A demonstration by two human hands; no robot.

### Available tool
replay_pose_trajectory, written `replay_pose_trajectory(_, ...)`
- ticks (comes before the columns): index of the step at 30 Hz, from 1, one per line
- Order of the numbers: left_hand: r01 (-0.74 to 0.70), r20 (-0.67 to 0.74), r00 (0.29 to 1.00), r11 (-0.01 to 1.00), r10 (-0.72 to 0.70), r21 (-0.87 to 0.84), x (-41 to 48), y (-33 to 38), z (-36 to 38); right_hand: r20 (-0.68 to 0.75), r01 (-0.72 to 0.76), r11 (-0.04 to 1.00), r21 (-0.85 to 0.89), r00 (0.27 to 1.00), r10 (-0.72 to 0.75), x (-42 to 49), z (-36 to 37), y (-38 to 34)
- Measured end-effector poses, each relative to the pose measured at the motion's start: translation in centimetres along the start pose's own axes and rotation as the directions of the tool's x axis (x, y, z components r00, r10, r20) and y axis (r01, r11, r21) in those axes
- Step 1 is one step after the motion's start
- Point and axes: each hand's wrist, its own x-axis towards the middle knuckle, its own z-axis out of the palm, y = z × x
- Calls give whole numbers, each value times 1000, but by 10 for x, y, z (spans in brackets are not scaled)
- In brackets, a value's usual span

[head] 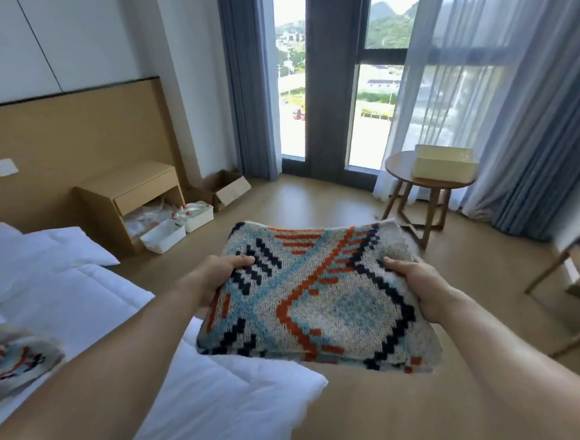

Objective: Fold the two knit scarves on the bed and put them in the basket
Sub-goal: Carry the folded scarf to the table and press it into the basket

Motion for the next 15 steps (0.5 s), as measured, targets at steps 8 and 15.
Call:
replay_pose_trajectory(8,-50,103,994,996,42,75,62,64,93,-111,38,996,83,993,-29,23,-87,-34)
replay_pose_trajectory(15,-95,217,974,988,66,123,134,127,163,-235,78,990,115,971,-49,72,-144,-72)
